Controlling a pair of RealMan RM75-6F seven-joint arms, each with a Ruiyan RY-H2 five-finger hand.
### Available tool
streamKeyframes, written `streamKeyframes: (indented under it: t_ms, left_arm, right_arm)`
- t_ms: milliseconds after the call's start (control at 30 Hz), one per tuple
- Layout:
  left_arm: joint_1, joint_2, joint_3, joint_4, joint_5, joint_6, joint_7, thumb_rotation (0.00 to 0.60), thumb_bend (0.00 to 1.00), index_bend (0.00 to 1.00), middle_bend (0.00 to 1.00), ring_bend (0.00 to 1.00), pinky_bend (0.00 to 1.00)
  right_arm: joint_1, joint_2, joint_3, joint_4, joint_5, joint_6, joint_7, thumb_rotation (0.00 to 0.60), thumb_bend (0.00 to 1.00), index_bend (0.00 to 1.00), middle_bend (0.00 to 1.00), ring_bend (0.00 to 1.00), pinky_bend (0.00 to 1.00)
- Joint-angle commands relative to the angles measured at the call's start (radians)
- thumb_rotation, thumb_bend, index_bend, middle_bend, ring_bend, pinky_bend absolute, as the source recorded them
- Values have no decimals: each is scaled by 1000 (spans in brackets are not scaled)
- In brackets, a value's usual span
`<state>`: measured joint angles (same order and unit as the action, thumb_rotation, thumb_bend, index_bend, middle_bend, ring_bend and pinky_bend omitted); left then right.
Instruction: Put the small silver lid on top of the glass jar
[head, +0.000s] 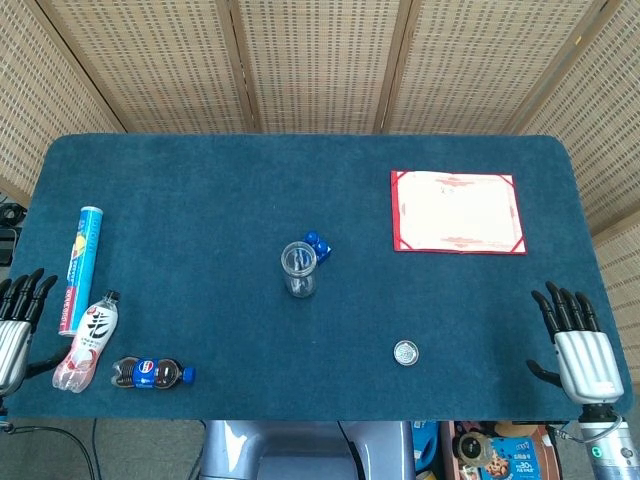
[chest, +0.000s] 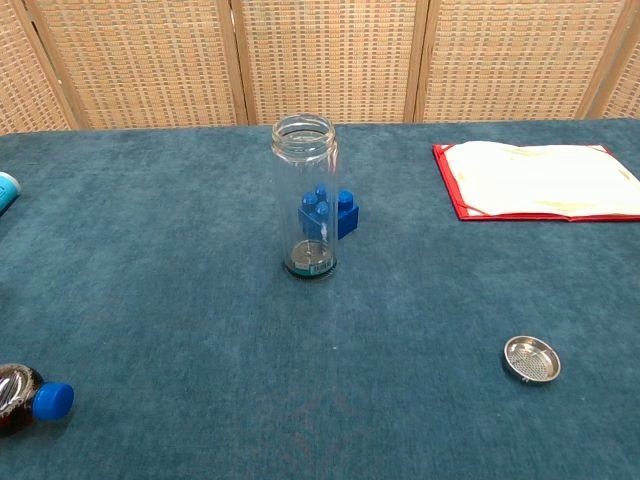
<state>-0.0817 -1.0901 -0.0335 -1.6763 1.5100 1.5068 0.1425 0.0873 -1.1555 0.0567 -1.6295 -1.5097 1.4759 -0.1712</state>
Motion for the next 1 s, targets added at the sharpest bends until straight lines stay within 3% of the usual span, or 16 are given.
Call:
streamKeyframes:
  t_ms: [33, 400, 600, 733, 1000]
  left_arm:
    - [0, 1, 0, -1, 0, 1, 0, 600, 202, 0, 0, 0, 0]
    - [3, 3, 2, -11, 7, 6, 11, 600, 202, 0, 0, 0, 0]
    - [8, 9, 1, -15, 11, 17, 4, 600, 202, 0, 0, 0, 0]
    - [8, 9, 1, -16, 12, 18, 2, 600, 201, 0, 0, 0, 0]
    - [7, 8, 1, -17, 18, 17, 6, 600, 202, 0, 0, 0, 0]
  right_arm:
    - [0, 0, 0, -2, 0, 0, -1, 600, 101, 83, 0, 0, 0]
    - [-2, 2, -10, 0, -46, 21, 39, 600, 101, 85, 0, 0, 0]
    - [-1, -11, -11, 12, -97, 60, 62, 600, 102, 169, 0, 0, 8]
    - [1, -20, -11, 12, -121, 75, 68, 600, 102, 239, 3, 0, 64]
    - [52, -46, -18, -32, -192, 28, 5, 600, 101, 386, 136, 0, 148]
